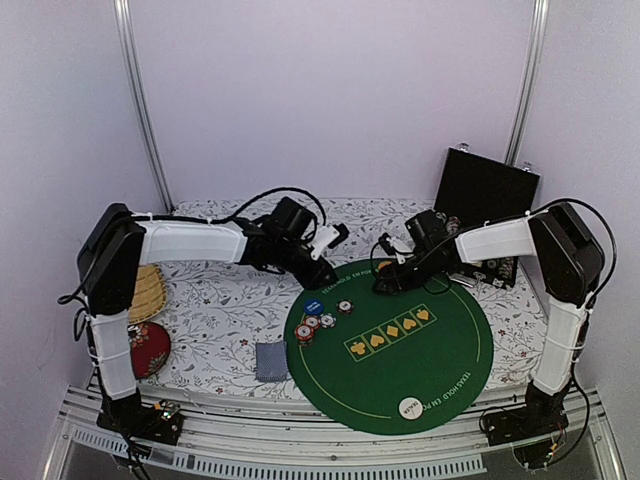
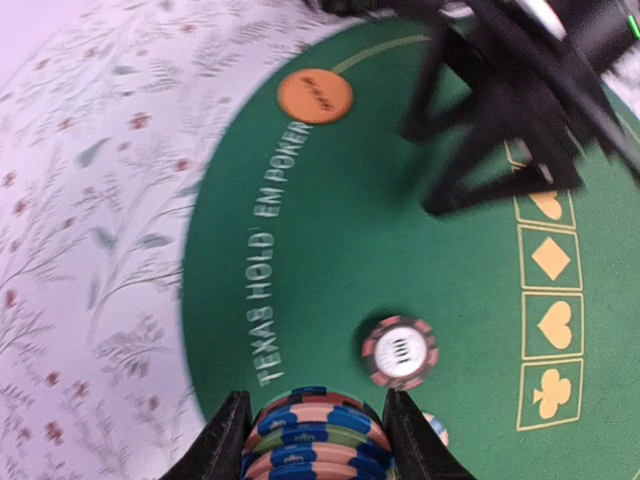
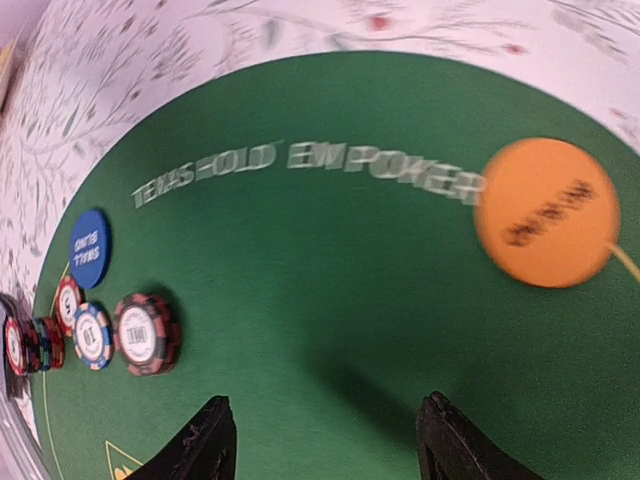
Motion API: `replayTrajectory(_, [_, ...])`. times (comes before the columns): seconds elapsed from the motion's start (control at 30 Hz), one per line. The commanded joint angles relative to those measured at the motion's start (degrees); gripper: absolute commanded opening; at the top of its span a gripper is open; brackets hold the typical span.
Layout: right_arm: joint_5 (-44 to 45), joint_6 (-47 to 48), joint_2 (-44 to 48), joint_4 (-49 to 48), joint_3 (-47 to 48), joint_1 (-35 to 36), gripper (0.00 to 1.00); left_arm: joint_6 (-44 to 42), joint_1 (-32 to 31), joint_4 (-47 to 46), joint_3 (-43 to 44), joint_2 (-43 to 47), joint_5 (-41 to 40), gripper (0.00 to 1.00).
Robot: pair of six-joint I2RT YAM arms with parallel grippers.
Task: Distribute texas hold em gaming equipment
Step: Move the pile of poker chips to the big blind area.
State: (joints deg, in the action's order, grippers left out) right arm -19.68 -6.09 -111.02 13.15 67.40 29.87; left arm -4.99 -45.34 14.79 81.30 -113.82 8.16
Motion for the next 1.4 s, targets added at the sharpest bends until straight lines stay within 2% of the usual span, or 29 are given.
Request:
replayTrajectory(0.0, [4.1, 3.4, 0.3, 0.6, 4.1, 5.4, 0.64, 3.4, 4.0, 1.0, -2.9, 6.7, 1.3, 0.0])
replayTrajectory(0.2, [5.1, 3.3, -4.5, 0.5, 8.6, 10.1, 0.64, 3.9, 7.6, 2.4, -4.5, 7.3, -0.3, 0.0])
replayTrajectory(0.37, [11.8, 8.6, -9.6, 5.3, 15.4, 15.6, 0.66, 4.2, 9.6, 4.4, -4.0, 6.4, -1.4, 0.0])
replayTrajectory(0.57, [18.7, 9.5, -13.2, 10.3, 17.2, 16.8, 0.65, 3.8, 10.1, 5.5, -4.3, 6.1, -2.1, 0.0])
replayTrajectory(0.8, [22.5, 10.3, -13.7, 12.9, 16.6, 17.3, 0.58, 4.2, 10.1, 4.2, -5.1, 7.1, 0.0, 0.0])
replayTrajectory(1.1, [29.5, 11.3, -12.6, 16.5, 13.6, 17.4, 0.4, 3.4, 10.0, 4.5, -5.0, 7.5, -0.1, 0.0])
replayTrajectory(1.37, [33.6, 10.5, -10.1, 15.5, 8.2, 13.6, 0.33, 3.3, 9.8, 4.9, -4.3, 6.8, -0.4, 0.0])
